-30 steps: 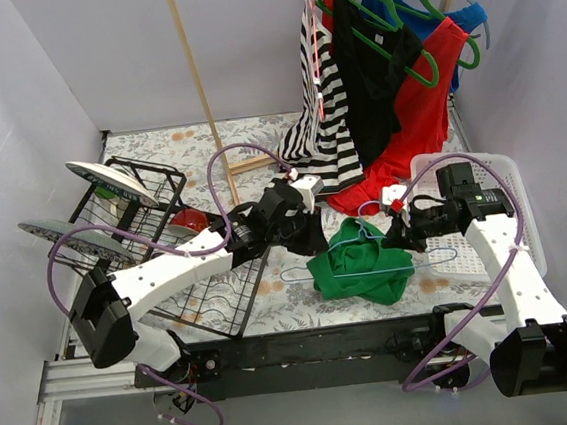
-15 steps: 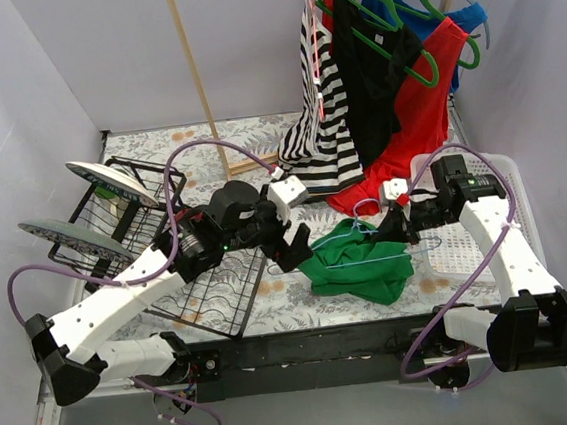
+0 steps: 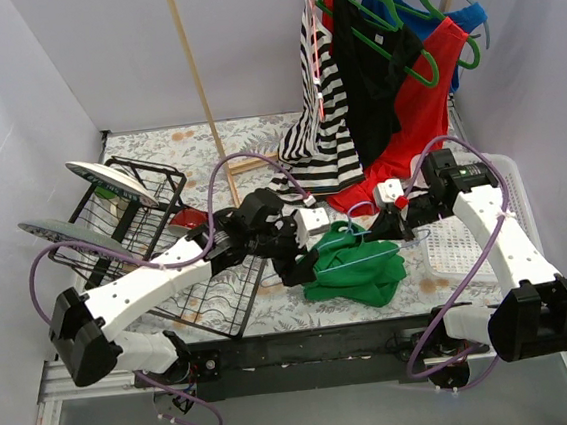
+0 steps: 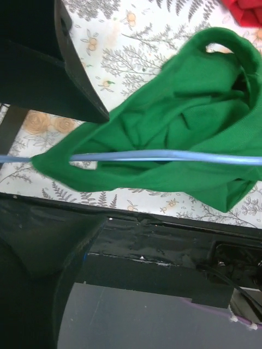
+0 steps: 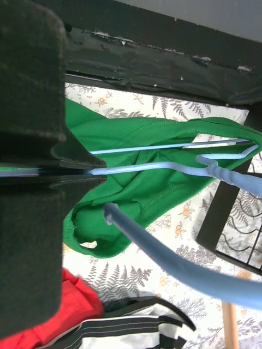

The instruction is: Place the tank top on the hanger

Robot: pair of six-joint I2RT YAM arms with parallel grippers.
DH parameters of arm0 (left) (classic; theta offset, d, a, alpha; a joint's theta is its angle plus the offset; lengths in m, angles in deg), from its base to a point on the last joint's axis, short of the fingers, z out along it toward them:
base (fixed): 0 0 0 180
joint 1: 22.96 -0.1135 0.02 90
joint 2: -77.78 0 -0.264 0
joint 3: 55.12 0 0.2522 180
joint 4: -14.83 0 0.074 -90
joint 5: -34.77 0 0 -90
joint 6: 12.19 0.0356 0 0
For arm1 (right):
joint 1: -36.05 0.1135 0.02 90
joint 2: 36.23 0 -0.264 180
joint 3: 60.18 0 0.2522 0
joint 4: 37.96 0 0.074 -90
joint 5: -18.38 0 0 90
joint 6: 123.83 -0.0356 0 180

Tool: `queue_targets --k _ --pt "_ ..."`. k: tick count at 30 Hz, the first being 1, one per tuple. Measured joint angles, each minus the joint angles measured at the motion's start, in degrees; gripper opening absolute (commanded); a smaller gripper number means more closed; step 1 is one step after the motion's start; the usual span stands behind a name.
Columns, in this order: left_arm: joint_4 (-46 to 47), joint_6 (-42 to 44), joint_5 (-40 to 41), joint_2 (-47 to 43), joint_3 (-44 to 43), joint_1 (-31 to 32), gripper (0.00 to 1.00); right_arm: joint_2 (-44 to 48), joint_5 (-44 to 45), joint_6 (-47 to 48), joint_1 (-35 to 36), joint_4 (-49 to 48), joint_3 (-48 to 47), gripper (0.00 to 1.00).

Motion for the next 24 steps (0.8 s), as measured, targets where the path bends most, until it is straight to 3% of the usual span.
queue_targets --k 2,3,5,8,11,13,15,17,20,21,24 --pt "0.0 0.6 -1.4 2.6 -1.3 0.0 0.43 -0.4 -0.2 0.1 0.8 0.3 -0.3 0.01" --pt "0.0 0.8 -1.9 3.8 -1.9 0.0 0.27 -0.5 -0.4 0.2 1.0 0.3 -0.5 0.01" --pt "0.0 1.1 -2.7 5.7 -3.0 -0.2 0.23 -0.7 -0.5 0.2 1.4 0.3 -0.7 0.01" --pt "0.0 1.2 -3.4 6.7 -3.2 -0.5 0.0 -0.8 -0.6 0.2 1.8 0.4 -0.7 0.01" --pt "0.2 0.3 -4.2 6.7 -3.2 -0.8 0.0 -0.9 -0.7 0.4 2.3 0.3 -0.7 0.01" --pt "0.6 -1.2 -4.4 6.4 -2.9 -1.0 0.0 -1.1 -0.7 0.3 2.4 0.1 -0.7 0.15" --pt "2.1 -2.9 -3.9 5.1 -1.5 -1.2 0.0 -1.5 -1.1 -0.9 2.5 -0.9 -0.7 0.38" --pt "3.5 -4.9 -2.7 3.0 0.5 -1.4 0.0 -1.6 -1.3 -4.0 2.6 -2.5 -0.7 0.5" --pt "5.5 -8.1 -0.6 -1.4 4.2 -1.8 0.0 -1.3 0.0 -12.9 2.9 -8.6 -0.7 0.58" --pt "6.4 -9.3 0.1 -3.3 5.8 -1.9 0.0 -1.0 1.3 -17.6 2.9 -12.1 -0.7 0.66" --pt "8.7 -12.9 1.9 -7.7 9.3 -2.1 0.0 0.5 6.1 -30.6 2.9 -22.0 -0.7 0.7"
